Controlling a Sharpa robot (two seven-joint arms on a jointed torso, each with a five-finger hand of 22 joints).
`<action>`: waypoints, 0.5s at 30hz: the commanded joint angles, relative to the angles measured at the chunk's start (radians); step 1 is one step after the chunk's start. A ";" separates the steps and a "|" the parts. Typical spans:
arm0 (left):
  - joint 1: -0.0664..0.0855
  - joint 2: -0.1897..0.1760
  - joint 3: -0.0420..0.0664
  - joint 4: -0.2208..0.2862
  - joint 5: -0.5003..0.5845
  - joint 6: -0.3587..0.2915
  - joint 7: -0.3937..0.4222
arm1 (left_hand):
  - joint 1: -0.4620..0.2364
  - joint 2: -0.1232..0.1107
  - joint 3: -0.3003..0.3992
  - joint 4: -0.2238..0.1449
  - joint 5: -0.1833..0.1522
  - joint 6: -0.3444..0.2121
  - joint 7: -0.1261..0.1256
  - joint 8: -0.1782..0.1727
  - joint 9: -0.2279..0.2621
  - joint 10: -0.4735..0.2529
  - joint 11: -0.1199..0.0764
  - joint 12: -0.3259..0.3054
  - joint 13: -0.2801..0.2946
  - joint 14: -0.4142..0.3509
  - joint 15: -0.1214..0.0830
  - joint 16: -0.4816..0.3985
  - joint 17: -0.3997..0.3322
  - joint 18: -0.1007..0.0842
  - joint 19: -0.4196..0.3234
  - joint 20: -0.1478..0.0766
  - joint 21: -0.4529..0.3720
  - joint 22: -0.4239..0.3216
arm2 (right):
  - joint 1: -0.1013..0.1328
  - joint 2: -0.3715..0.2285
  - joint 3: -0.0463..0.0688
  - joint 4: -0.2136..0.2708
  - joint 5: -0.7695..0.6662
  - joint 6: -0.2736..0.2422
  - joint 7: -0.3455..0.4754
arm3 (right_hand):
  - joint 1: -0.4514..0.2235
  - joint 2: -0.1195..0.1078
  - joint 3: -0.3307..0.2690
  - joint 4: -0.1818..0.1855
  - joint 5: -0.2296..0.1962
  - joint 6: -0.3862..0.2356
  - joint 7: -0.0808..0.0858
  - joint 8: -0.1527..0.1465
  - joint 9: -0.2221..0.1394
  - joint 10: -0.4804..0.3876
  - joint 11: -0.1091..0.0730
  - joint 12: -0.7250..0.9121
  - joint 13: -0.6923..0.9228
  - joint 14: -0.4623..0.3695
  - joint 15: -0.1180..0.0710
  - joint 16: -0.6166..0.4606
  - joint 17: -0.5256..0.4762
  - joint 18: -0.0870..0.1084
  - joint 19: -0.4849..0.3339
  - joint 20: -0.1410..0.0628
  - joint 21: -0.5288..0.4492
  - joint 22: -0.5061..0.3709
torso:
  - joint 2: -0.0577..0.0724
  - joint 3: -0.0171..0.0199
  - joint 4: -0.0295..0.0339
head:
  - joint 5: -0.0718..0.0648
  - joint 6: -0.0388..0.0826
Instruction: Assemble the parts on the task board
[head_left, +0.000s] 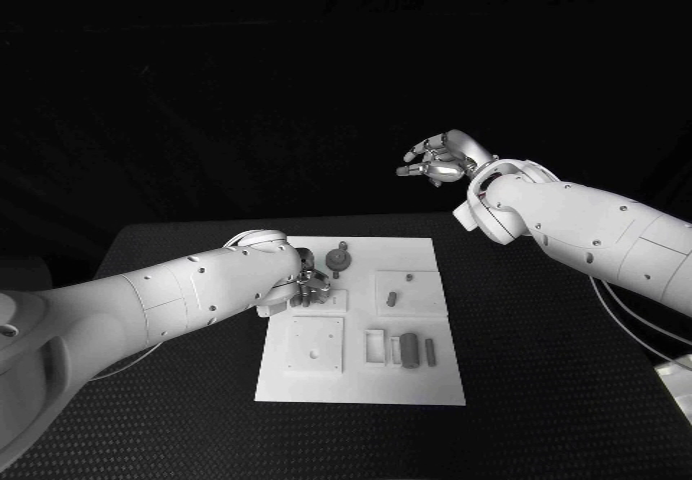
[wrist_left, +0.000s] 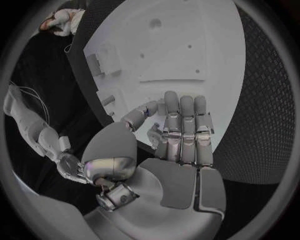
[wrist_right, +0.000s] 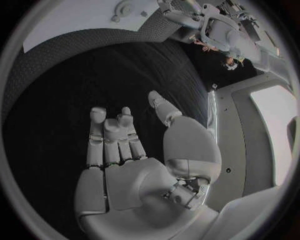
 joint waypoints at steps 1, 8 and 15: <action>-0.005 0.004 -0.002 -0.002 -0.025 0.008 -0.003 | 0.000 0.010 0.004 0.005 -0.002 0.113 -0.096 0.002 0.003 0.000 -0.006 0.005 -0.002 -0.004 -0.001 0.005 -0.004 -0.003 0.002 -0.002 -0.001 0.020 | 0.000 0.001 0.001 0.001 -0.009 0.013 0.006 | 0.003 0.011 -0.001 -0.005 0.005 -0.004 0.008 -0.001 -0.001 -0.009 -0.001 0.006 -0.001 -0.006 -0.001 0.001 -0.001 0.013 -0.006 -0.002 -0.005 0.014 | 0.000 0.0001 -0.0003 | 0.000 0.000; -0.012 0.012 -0.002 -0.009 -0.025 -0.003 0.001 | -0.016 0.018 -0.005 0.025 -0.033 0.117 -0.097 -0.001 0.005 0.001 -0.007 0.010 -0.008 -0.009 -0.003 0.026 -0.033 -0.003 0.002 -0.003 -0.001 0.019 | 0.000 0.002 0.001 0.001 -0.009 0.013 0.006 | 0.004 0.011 -0.001 -0.006 0.005 -0.004 0.008 -0.001 -0.001 -0.009 -0.001 0.006 -0.002 -0.006 -0.001 0.001 -0.001 0.013 -0.006 -0.002 -0.005 0.014 | 0.000 0.0002 -0.0006 | -0.001 0.000; -0.014 0.014 -0.002 -0.013 -0.025 -0.001 0.002 | -0.035 0.028 -0.010 0.040 -0.055 0.120 -0.098 -0.003 0.007 0.001 -0.008 0.014 -0.012 -0.012 -0.003 0.043 -0.057 -0.003 0.003 -0.003 -0.002 0.019 | 0.000 0.002 0.001 0.000 -0.009 0.017 0.006 | 0.004 0.011 -0.001 -0.007 0.005 -0.004 0.008 -0.001 -0.001 -0.010 -0.001 0.006 -0.002 -0.006 -0.001 0.001 -0.001 0.013 -0.006 -0.002 -0.005 0.014 | 0.000 0.0003 -0.0008 | -0.003 -0.001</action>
